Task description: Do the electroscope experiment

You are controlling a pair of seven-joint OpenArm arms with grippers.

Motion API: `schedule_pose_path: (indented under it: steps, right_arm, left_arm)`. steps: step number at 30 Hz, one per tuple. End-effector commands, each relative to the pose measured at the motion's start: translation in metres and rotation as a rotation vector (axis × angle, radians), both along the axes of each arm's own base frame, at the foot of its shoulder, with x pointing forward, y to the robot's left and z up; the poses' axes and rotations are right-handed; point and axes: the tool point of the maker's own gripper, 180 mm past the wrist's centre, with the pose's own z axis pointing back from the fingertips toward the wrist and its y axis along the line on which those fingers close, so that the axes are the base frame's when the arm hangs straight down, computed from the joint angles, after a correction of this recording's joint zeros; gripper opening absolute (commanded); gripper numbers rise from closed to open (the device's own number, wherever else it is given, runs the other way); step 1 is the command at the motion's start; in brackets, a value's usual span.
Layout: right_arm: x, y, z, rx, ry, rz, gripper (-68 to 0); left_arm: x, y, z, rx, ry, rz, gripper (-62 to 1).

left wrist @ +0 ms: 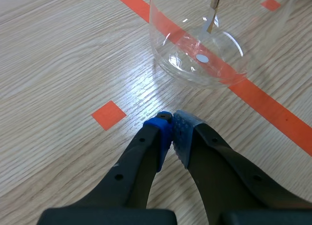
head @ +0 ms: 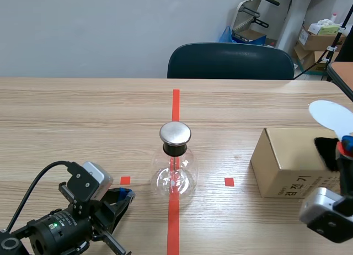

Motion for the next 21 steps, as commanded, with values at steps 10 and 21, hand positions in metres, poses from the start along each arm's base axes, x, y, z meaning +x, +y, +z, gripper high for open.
schedule_pose_path:
  steps: [10,21]
  right_arm:
    - [-0.028,-0.029,0.0,0.013,-0.059,-0.001,-66.6]
    - [-0.031,-0.053,-0.012,-0.017,-0.065,0.006,-66.6]
  left_arm:
    - [-0.002,-0.006,0.007,-0.034,-0.008,-0.02,-56.6]
    - [-0.034,-0.008,0.033,-0.101,-0.082,-0.071,-54.7]
